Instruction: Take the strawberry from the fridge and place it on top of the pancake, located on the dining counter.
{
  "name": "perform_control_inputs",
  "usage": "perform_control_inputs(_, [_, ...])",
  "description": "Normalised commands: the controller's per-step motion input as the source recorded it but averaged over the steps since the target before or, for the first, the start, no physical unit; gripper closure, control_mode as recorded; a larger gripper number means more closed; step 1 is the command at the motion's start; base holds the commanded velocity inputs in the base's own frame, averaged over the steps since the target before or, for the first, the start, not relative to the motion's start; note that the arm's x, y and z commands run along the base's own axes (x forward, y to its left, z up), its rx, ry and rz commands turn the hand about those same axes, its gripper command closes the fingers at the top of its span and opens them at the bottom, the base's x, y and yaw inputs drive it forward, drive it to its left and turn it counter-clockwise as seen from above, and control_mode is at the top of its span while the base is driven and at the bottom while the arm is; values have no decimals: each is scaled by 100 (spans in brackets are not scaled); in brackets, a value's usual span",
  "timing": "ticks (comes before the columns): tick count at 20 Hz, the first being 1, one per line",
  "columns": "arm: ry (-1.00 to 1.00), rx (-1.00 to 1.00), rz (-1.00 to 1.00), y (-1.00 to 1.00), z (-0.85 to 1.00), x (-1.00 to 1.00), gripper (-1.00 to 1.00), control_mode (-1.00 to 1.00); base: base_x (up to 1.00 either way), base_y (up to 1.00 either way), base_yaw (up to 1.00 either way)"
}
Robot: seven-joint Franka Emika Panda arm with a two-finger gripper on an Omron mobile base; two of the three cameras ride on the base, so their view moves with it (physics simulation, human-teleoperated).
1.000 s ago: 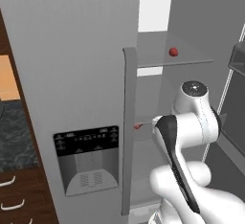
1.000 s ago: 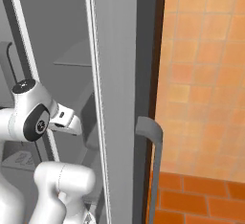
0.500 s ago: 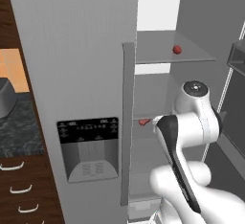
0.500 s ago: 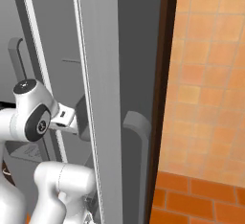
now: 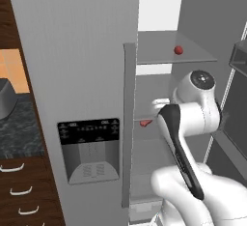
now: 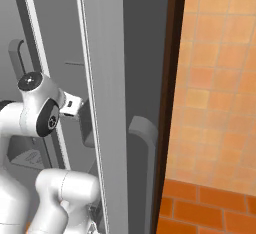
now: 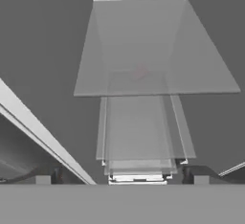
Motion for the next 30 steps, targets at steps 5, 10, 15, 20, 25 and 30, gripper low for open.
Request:
perform_control_inputs(5, [1, -1, -15, 0, 89, 50, -100, -100, 0, 0, 0])
perform_control_inputs(10, [-2, -1, 0, -26, 52, 35, -100, -100, 0, 0, 0])
perform_control_inputs(15, [-18, -4, -1, -54, 21, 12, -100, -100, 0, 0, 0])
perform_control_inputs(20, [-25, -1, -2, -54, 55, 28, -100, -100, 0, 0, 0])
perform_control_inputs(25, [14, -1, -8, -27, 33, 73, -100, -100, 0, 0, 0])
perform_control_inputs(30, [8, 0, -9, -5, 0, 86, -100, -100, 0, 0, 0])
